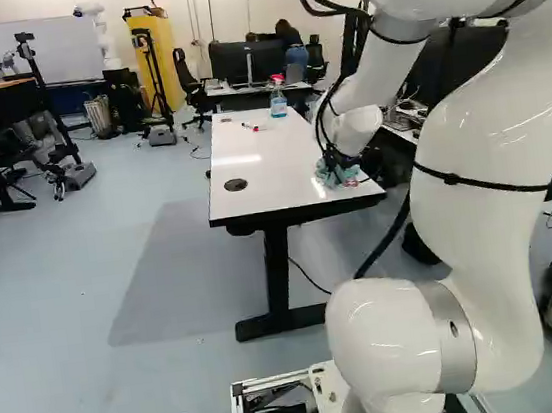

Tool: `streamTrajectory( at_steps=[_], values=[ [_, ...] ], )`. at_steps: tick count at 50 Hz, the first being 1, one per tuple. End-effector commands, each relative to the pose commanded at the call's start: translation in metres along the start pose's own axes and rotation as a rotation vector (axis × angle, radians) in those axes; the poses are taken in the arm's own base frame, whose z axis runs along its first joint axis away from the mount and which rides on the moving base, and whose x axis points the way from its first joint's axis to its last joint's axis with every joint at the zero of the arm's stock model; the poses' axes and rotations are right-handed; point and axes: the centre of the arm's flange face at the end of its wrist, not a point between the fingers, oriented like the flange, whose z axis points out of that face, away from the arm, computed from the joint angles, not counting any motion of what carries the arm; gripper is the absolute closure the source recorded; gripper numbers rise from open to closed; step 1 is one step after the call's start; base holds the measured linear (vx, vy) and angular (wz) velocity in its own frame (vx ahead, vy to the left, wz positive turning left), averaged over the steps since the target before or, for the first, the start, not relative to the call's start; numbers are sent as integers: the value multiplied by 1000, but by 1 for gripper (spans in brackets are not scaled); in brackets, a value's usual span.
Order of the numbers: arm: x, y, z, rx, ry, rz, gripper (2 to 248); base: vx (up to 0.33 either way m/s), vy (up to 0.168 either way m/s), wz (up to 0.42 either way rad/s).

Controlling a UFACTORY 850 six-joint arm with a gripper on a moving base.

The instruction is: Clean the table with the green towel

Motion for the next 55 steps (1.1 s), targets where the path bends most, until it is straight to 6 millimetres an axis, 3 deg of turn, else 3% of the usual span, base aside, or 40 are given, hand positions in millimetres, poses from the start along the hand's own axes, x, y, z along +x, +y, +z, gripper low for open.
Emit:
streamTrajectory(
  at_steps=[14,28,44,55],
  values=[
    [-2,23,-3,-32,0,34,205,0,0,0],
    [-18,33,-19,-48,-5,50,205,0,0,0],
    [-41,36,-41,-53,-11,55,205,0,0,0],
    [-51,25,-50,-35,-13,36,205,0,0,0]
  ],
)
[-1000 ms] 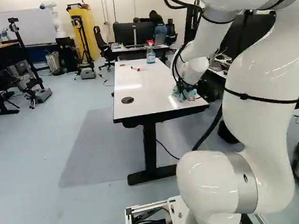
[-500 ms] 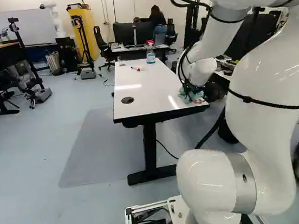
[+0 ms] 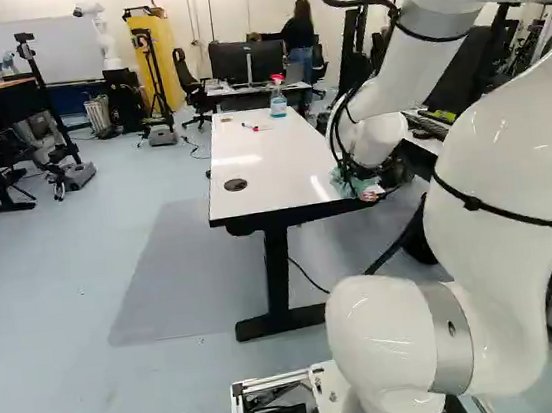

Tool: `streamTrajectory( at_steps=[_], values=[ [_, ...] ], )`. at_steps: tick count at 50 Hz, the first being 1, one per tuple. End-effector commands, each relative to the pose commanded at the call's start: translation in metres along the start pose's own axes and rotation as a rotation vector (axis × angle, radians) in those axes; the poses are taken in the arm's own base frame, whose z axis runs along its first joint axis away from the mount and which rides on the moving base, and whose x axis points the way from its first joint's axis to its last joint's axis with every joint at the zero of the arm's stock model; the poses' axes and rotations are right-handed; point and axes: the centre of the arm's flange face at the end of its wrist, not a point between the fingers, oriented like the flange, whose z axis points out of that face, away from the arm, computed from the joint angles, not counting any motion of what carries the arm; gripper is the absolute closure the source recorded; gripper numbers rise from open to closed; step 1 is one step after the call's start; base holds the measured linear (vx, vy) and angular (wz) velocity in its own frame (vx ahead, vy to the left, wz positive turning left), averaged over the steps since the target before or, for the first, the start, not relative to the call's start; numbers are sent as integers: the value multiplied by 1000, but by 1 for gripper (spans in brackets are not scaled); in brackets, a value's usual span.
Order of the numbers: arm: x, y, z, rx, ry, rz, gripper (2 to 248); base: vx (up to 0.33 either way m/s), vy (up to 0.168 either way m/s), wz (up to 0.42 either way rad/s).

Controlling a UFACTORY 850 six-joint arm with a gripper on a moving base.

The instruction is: Clean the table with the green towel

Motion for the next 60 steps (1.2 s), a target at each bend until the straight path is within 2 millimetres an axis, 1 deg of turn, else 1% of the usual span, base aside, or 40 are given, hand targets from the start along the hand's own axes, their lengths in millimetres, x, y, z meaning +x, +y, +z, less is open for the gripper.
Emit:
streamTrajectory(
  at_steps=[25,37,48,60],
  values=[
    [-15,-35,-11,61,-4,-66,205,0,0,0],
    [-17,-55,-12,93,-6,-101,205,0,0,0],
    [-13,-73,-9,121,-7,-131,205,0,0,0],
    [0,-85,4,133,-6,-144,205,0,0,0]
  ],
)
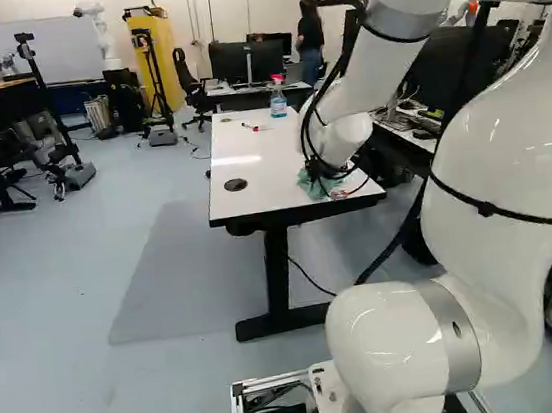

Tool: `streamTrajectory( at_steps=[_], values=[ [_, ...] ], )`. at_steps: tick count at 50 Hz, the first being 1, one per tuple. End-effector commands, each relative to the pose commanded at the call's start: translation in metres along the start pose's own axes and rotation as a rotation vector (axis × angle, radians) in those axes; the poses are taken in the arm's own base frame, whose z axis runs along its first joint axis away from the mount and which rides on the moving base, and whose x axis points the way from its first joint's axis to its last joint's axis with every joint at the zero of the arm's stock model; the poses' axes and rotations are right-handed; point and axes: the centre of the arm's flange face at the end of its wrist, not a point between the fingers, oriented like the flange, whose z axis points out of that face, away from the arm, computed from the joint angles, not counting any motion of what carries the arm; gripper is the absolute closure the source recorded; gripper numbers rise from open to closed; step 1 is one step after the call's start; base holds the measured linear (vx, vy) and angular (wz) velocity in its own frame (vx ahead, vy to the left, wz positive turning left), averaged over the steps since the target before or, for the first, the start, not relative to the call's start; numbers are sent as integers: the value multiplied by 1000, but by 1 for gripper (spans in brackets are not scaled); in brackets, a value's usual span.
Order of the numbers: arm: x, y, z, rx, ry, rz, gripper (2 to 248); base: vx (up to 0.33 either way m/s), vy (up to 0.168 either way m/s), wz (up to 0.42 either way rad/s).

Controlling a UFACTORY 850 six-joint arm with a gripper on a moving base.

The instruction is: Clean the table with the green towel

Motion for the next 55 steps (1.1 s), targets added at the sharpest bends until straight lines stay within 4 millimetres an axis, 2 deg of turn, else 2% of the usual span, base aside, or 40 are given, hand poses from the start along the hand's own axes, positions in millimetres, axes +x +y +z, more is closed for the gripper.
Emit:
streamTrajectory(
  at_steps=[10,24,41,55],
  values=[
    [14,-3,13,3,3,-3,205,0,0,0],
    [14,-3,11,3,6,-3,205,0,0,0],
    [-1,-3,-22,8,5,-5,205,0,0,0],
    [-2,-5,-39,14,-22,-9,205,0,0,0]
  ],
)
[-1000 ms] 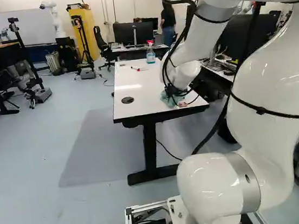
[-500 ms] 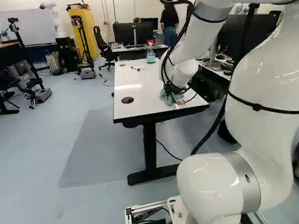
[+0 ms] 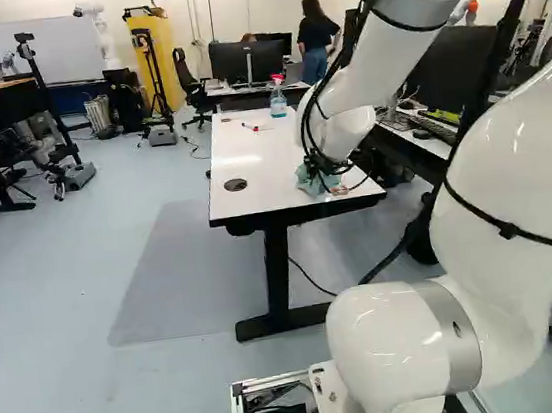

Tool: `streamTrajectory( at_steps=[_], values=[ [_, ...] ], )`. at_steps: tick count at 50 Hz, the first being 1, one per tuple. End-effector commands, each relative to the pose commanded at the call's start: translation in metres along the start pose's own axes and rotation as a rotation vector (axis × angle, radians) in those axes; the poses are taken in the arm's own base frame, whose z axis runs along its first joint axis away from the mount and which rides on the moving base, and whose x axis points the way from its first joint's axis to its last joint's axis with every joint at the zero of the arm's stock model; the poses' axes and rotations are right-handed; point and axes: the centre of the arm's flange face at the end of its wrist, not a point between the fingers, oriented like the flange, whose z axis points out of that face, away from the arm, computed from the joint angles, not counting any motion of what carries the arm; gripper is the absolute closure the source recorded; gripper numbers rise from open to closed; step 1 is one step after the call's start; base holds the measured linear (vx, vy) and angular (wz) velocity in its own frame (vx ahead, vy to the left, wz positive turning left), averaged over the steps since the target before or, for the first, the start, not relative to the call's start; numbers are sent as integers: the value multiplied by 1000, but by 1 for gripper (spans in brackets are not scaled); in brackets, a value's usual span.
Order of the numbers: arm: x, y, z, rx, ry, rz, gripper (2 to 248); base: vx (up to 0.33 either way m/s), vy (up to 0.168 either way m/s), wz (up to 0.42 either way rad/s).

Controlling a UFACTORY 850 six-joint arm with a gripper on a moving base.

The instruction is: Clean the table with the green towel

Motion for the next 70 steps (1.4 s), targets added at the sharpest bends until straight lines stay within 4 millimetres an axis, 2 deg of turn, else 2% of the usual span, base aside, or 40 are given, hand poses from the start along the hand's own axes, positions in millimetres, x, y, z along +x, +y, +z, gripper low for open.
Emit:
streamTrajectory(
  at_steps=[31,70],
  values=[
    [-2,-2,-36,8,-71,-2,205,0,0,0],
    [21,-14,-57,29,-175,-23,205,0,0,0]
  ],
)
